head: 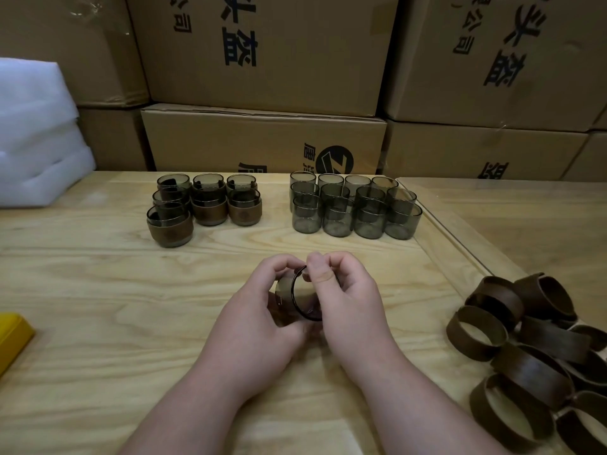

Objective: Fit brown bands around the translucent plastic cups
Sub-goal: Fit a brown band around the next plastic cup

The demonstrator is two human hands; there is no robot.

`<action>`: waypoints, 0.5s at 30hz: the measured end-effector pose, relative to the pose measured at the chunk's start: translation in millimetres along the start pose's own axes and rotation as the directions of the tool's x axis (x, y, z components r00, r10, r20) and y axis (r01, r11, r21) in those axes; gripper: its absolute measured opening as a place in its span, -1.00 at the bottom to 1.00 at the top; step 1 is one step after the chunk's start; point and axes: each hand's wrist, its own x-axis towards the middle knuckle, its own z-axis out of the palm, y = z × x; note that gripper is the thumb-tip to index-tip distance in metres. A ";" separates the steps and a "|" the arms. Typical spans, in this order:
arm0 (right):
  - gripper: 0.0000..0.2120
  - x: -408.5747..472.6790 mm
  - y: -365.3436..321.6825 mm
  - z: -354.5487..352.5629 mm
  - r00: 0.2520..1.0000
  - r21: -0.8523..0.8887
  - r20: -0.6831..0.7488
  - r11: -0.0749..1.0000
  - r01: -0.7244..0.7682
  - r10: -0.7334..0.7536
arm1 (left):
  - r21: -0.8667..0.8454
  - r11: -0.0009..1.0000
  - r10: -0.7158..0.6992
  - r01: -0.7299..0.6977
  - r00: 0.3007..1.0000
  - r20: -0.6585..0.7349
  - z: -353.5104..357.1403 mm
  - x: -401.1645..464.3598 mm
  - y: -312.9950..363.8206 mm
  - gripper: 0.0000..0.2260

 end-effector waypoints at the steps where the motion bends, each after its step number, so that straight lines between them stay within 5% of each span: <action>1: -0.57 0.1 -0.7 -0.2 1.000 0.010 -0.003 1.000 -0.007 0.007 | -0.004 1.000 -0.002 0.002 1.000 -0.004 0.4 0.0 -0.1 -0.35; 15: -0.69 4.7 4.1 0.2 0.997 0.142 0.051 0.988 -0.059 0.052 | -0.147 0.988 -0.067 0.056 0.995 -0.075 2.8 3.0 0.6 -0.39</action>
